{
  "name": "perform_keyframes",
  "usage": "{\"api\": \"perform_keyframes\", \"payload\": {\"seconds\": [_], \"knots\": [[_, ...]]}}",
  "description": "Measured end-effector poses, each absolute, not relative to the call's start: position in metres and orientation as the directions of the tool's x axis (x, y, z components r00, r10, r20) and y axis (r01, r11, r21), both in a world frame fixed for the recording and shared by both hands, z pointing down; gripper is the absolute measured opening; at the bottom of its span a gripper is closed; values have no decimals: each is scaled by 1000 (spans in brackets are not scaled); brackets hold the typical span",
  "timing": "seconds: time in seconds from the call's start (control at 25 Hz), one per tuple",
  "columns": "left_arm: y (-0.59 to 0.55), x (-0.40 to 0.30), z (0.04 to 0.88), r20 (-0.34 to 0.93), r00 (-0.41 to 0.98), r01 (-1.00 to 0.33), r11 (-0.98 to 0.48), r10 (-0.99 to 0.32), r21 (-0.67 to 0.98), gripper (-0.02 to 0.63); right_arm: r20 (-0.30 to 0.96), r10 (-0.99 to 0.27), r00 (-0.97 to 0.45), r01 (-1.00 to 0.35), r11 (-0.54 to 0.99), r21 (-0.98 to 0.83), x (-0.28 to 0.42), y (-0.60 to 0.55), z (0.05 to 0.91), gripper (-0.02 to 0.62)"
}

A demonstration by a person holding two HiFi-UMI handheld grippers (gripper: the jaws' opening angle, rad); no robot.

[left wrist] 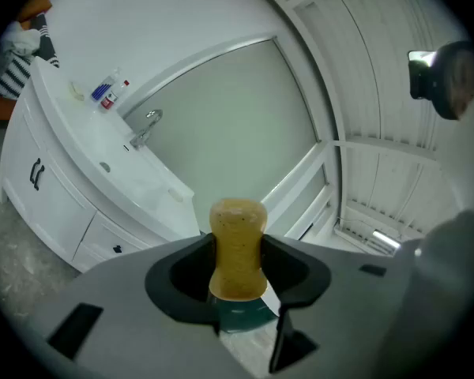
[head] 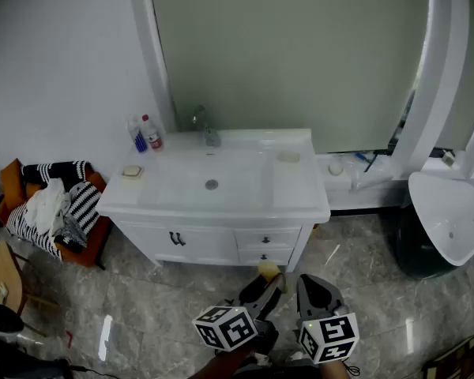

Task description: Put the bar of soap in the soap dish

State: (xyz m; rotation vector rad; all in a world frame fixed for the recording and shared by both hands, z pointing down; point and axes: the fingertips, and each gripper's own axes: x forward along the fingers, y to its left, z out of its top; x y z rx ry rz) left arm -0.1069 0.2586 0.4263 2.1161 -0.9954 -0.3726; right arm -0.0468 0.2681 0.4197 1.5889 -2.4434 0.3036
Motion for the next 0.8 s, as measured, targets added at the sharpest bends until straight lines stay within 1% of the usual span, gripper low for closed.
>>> {"api": "perform_keyframes", "payload": {"seconds": [0.44,0.8], "knots": [[264,-120,430,57,642,-540,-398,-765,742,184,282,-867,-412,-909,412,-59,-63,270,422,11],[253,-111,434,74,644,-557,-400,-762,728,185,274,-866,-417,-907,414,-75,-56,257,425,12]]}}
